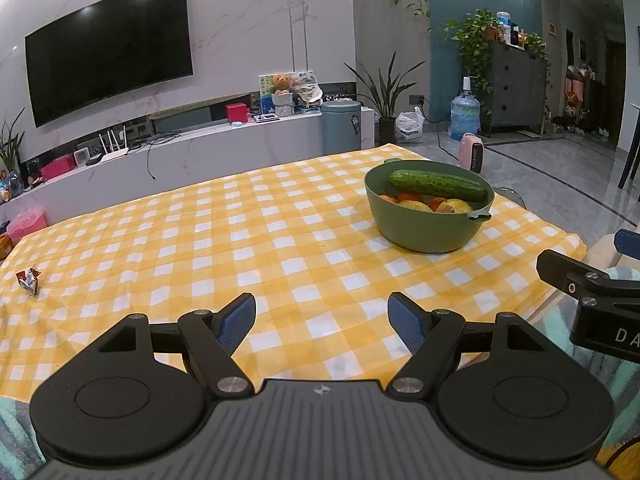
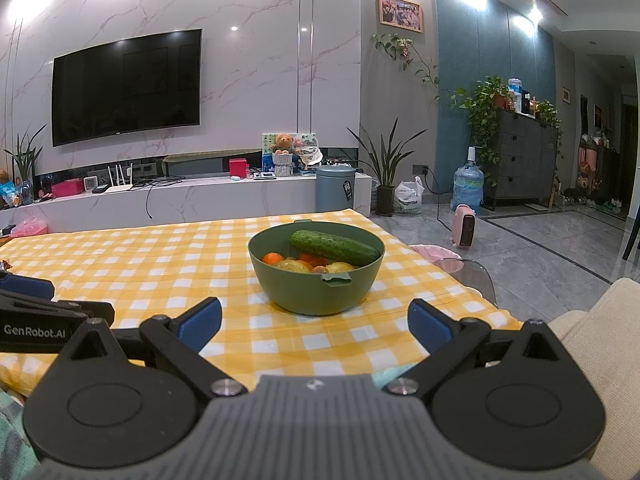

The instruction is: Organize fruits

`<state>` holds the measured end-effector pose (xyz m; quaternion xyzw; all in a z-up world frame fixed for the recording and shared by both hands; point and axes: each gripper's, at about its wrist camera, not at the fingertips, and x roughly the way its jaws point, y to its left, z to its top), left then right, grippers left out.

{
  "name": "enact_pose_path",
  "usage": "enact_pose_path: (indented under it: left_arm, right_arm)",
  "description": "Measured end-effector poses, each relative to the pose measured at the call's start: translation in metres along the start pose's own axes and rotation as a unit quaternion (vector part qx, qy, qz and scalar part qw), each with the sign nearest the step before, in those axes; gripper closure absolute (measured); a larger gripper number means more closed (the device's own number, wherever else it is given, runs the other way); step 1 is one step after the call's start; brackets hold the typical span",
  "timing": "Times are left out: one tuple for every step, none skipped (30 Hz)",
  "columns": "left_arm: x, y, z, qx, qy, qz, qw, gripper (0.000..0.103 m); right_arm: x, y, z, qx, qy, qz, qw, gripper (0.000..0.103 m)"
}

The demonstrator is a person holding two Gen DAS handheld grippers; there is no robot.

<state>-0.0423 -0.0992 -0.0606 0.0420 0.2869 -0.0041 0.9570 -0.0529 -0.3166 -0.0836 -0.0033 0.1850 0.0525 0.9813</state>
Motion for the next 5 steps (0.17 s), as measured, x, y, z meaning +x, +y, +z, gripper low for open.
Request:
enact_pose_path:
  left_arm:
    - [0.0002, -0.0004, 0.0004, -0.001, -0.001, 0.000, 1.0000, 0.015]
    - [0.0004, -0.0002, 0.0006, -0.001, -0.001, 0.000, 1.0000, 0.015]
    - [0.0002, -0.0007, 0.0008, -0.001, -0.001, 0.000, 1.0000, 0.015]
    - [0.0003, -0.0005, 0.0007, -0.001, 0.000, 0.000, 1.0000, 0.015]
    - [0.0000, -0.0015, 0.0005, -0.002, 0.000, 0.001, 1.0000, 0.015]
  right_arm:
    - [0.0000, -0.0001, 0.0005, 0.000, 0.000, 0.000, 1.000, 0.007]
    - [0.0000, -0.0001, 0.0005, 0.000, 0.000, 0.000, 1.000, 0.007]
    - [0.0000, -0.0002, 0.0002, 0.000, 0.000, 0.000, 1.000, 0.007]
    - [0.0000, -0.0001, 0.0005, 0.000, 0.000, 0.000, 1.000, 0.007]
    - [0.0000, -0.0001, 0.0005, 0.000, 0.000, 0.000, 1.000, 0.007]
